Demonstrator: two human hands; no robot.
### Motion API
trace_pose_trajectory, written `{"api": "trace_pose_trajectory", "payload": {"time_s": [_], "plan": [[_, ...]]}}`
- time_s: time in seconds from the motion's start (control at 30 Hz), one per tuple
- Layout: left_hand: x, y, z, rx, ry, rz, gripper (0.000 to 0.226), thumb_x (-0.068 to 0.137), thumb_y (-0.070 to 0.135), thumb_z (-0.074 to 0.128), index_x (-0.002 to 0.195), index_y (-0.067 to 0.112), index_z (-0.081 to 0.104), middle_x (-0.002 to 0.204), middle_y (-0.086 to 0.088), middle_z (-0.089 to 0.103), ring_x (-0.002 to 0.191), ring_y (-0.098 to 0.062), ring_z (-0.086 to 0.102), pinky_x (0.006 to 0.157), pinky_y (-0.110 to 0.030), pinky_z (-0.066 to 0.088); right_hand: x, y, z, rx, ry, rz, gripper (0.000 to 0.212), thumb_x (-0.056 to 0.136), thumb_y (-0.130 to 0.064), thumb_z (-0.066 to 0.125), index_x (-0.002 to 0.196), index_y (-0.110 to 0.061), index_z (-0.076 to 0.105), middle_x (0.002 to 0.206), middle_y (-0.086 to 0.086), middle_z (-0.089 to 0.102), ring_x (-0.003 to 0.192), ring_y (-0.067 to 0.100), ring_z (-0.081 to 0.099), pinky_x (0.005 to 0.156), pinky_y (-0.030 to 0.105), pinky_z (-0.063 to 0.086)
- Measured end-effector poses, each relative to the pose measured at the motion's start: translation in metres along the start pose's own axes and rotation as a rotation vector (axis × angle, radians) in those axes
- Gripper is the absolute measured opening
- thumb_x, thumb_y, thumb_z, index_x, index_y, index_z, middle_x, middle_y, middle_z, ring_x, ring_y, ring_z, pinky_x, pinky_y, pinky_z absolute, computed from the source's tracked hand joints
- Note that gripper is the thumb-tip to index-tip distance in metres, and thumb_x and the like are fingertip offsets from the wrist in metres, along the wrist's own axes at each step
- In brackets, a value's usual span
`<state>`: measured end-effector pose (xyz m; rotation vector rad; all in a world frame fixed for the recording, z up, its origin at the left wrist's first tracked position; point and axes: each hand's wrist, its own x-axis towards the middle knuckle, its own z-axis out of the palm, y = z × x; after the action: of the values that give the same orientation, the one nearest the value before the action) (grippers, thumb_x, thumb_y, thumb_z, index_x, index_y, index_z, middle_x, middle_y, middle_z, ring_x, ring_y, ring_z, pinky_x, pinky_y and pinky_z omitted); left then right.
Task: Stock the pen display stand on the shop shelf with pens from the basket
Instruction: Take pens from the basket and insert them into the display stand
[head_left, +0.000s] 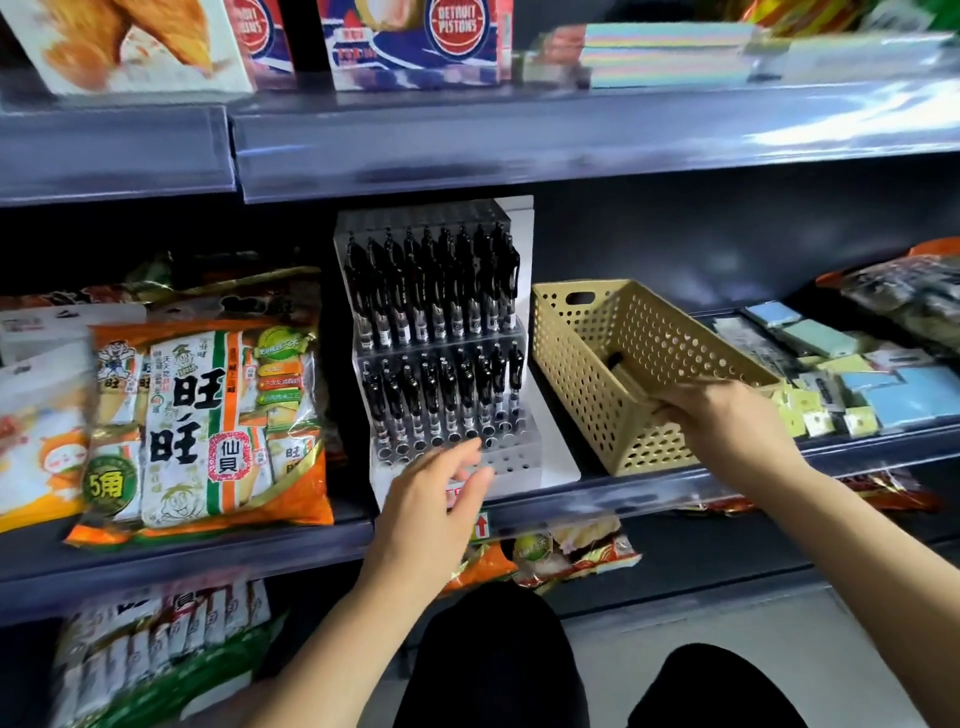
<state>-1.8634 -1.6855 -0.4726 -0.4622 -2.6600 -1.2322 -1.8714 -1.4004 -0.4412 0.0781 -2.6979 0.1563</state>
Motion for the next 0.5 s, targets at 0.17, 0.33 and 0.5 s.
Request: {"api": "trace_pose_trajectory", "payload": {"time_s": [0.17,0.33,0.5], "plan": [[0.019,0.049,0.029,-0.35,-0.249,-0.195,0.043,0.091,0.046,0.047,0.126,0.021,0.056,0.119,0.01,0.062,0.1,0.0,0.06,0.087,-0.02,0.052,-0.026,-0.004,-0.024,0.011,-0.017,-0.176,0.032,0.063,0.006,0.076,0.081,-0.021,0.073,0.068,0.002,0.069,0.051,0.025,0.063,0.039,0.027,0.047],[0.043,0.087,0.065,-0.278,-0.4,-0.341,0.063,0.089,0.067,0.03,0.123,0.018,0.049,0.116,0.003,0.055,0.102,-0.011,0.057,0.09,-0.029,0.044,-0.055,0.002,-0.019,0.084,-0.068,-0.207,0.017,0.072,-0.006,0.072,0.081,-0.02,0.072,0.071,0.0,0.068,0.061,0.023,0.064,0.049,0.034,0.053],[0.069,0.091,0.091,-0.253,-0.5,-0.517,0.069,0.091,0.056,0.043,0.146,0.022,0.02,0.144,-0.011,0.039,0.118,-0.033,0.05,0.092,-0.047,0.05,-0.074,0.005,-0.013,0.274,-0.109,-0.208,0.014,0.076,-0.021,0.06,0.079,-0.018,0.074,0.074,-0.001,0.07,0.067,0.021,0.066,0.055,0.036,0.055]]}}
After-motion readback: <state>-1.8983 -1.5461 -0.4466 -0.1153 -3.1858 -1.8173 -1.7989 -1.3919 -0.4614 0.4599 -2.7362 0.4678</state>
